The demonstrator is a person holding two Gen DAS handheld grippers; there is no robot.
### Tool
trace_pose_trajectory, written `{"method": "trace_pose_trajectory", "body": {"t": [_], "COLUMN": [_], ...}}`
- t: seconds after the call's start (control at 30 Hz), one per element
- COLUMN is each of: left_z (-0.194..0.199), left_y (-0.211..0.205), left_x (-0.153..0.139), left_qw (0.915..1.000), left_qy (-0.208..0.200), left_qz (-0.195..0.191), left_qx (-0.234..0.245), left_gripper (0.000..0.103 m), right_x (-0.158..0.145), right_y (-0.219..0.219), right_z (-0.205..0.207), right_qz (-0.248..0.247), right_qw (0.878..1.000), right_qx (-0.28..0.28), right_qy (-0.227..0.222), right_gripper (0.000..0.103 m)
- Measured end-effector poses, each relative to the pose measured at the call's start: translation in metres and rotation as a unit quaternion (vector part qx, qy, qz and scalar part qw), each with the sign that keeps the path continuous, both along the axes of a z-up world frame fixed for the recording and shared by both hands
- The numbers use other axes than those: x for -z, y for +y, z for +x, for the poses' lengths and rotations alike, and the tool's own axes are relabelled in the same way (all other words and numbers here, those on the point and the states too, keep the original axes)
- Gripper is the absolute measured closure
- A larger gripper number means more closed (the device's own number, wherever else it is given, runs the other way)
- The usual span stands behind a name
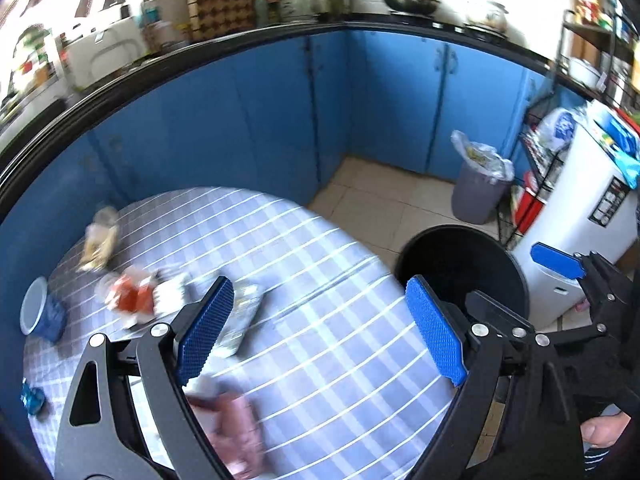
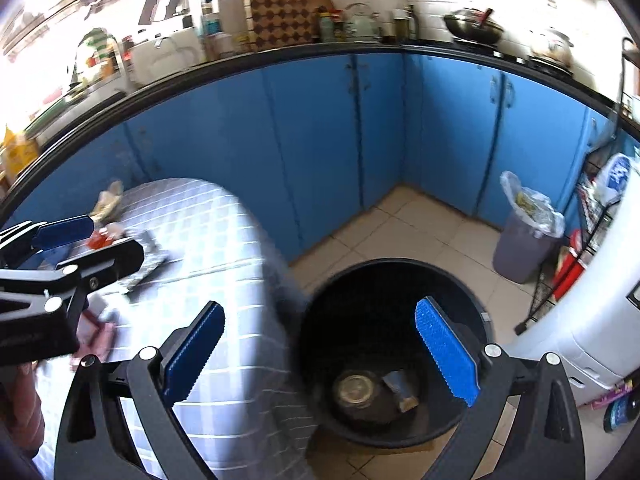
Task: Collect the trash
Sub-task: 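Grasp the yellow wrapper with the left tool while the right tool grasps the pink tissue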
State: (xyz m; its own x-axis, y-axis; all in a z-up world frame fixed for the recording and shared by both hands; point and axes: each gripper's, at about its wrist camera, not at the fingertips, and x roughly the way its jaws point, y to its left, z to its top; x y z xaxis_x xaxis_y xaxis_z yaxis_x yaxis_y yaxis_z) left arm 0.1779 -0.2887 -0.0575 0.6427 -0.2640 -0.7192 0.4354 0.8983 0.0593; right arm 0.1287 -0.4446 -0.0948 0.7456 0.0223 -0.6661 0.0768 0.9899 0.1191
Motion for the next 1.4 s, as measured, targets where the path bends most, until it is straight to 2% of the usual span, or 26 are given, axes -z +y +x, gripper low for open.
{"method": "trace_pose_trajectory", "body": {"t": [0.17,0.37,0.53,0.7,0.83,1.0,1.2,1.27,1.33,1.4], "left_z": [-0.007,-0.015,-0.016,-0.025,-0.034,-0.050,-0.066,-0.068,-0.070,-0.070], "left_y": [0.054,0.116,0.157,0.186,0.209,0.244,0.270,0.272,0.271,0.272], "left_x": [-0.009,-0.008,0.003,0.008,0.013,0.032,0.058,0.065,0.071,0.076], "left_qw": [0.9988,0.9950,0.9909,0.9877,0.9853,0.9799,0.9754,0.9749,0.9748,0.9749], "left_qy": [-0.011,-0.009,0.010,0.003,0.008,0.033,0.070,0.078,0.084,0.086], "left_qz": [0.002,0.004,0.005,0.007,0.009,0.011,0.003,0.004,0.006,0.006], "left_qx": [-0.048,-0.099,-0.134,-0.156,-0.171,-0.196,-0.209,-0.208,-0.207,-0.205], "left_gripper": [0.016,0.016,0.016,0.016,0.016,0.016,0.016,0.016,0.016,0.016], "right_x": [-0.007,-0.012,-0.001,0.009,0.017,0.028,0.040,0.041,0.042,0.044], "right_y": [0.040,0.100,0.143,0.179,0.200,0.213,0.226,0.230,0.232,0.233], "right_z": [-0.002,-0.009,-0.009,-0.006,-0.005,-0.002,0.000,-0.001,0.000,0.001], "right_qz": [0.013,-0.007,-0.003,-0.011,-0.024,-0.023,-0.051,-0.062,-0.073,-0.080], "right_qw": [0.999,0.995,0.990,0.983,0.980,0.977,0.977,0.976,0.975,0.974], "right_qx": [-0.041,-0.096,-0.142,-0.177,-0.191,-0.198,-0.193,-0.195,-0.195,-0.197], "right_qy": [0.002,0.001,0.023,0.045,0.057,0.073,0.075,0.072,0.072,0.076], "right_gripper": [0.009,0.009,0.009,0.009,0.009,0.009,0.009,0.012,0.028,0.038]}}
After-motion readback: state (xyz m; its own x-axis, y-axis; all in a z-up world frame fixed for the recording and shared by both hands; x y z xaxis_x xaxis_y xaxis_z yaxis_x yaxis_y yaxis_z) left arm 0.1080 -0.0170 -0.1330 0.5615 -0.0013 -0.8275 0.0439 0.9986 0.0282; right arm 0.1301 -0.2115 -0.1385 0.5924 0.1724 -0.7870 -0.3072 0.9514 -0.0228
